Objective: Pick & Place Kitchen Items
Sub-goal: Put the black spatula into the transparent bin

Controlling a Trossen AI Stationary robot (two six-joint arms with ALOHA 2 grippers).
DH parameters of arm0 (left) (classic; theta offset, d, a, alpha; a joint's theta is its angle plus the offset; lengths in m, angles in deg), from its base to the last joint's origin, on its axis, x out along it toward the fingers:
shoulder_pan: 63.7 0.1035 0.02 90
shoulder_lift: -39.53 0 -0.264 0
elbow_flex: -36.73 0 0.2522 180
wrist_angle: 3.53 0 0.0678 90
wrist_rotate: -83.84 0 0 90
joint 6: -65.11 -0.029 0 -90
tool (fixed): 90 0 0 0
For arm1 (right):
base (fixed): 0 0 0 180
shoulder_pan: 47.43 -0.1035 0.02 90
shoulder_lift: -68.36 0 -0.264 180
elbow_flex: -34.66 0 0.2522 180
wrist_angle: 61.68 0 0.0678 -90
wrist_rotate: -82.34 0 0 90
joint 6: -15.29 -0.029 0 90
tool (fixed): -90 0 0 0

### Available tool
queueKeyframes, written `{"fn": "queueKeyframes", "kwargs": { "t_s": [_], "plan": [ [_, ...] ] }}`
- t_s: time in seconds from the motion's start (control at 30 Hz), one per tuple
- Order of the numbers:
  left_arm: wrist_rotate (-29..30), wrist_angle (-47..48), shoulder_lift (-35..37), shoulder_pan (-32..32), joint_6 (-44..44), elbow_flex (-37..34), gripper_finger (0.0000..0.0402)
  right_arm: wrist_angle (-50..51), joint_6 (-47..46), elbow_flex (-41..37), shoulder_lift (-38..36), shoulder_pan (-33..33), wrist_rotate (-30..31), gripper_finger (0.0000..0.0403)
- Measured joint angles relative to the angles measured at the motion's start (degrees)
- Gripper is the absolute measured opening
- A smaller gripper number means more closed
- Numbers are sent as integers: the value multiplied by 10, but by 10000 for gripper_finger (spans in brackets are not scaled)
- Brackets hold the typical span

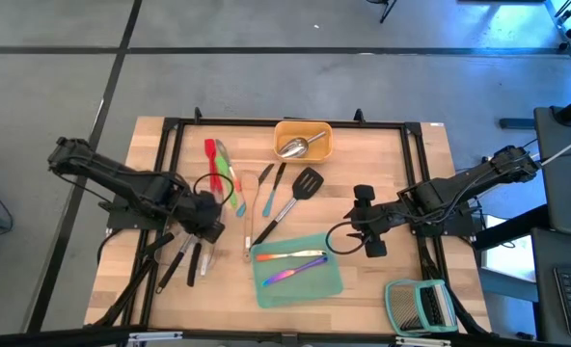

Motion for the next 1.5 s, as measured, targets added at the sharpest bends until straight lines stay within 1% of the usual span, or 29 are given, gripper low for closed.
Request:
{"fn": "queueKeyframes", "kwargs": {
  "t_s": [0.17, 0.33, 0.47, 0.63, 0.77, 0.9, 1.1, 1.2, 1.3, 1.5],
  "plan": [
    [-25, -84, 10, 0, 10, -67, 2, -8, 4, 0, 0, 0, 0, 231],
    [-37, -161, 16, 0, 13, -114, 2, -8, 4, 0, 0, 0, 0, 231],
    [-27, -179, 19, 0, 10, -132, 2, -8, 4, 0, 0, 0, 0, 231],
    [-22, -160, 19, 1, 10, -132, 8, -8, 4, 0, 0, 0, 0, 231],
    [-26, -140, 25, 1, 24, -130, 26, -9, 4, 0, 0, 0, 0, 231],
    [-34, -117, 33, 1, 45, -129, 62, -12, 4, 0, 0, 0, 0, 231],
    [-17, -95, 45, 1, 54, -129, 128, -14, 5, 0, 0, 0, 0, 232],
    [-20, -83, 51, 1, 56, -125, 150, -14, 5, 0, 0, 0, 0, 232],
    [-22, -29, 51, 1, 59, -100, 159, -18, 7, 0, 0, 0, 0, 232],
    [-19, 108, 51, 1, 59, -26, 158, -20, 11, 0, 0, 1, 2, 232]
  ]
}}
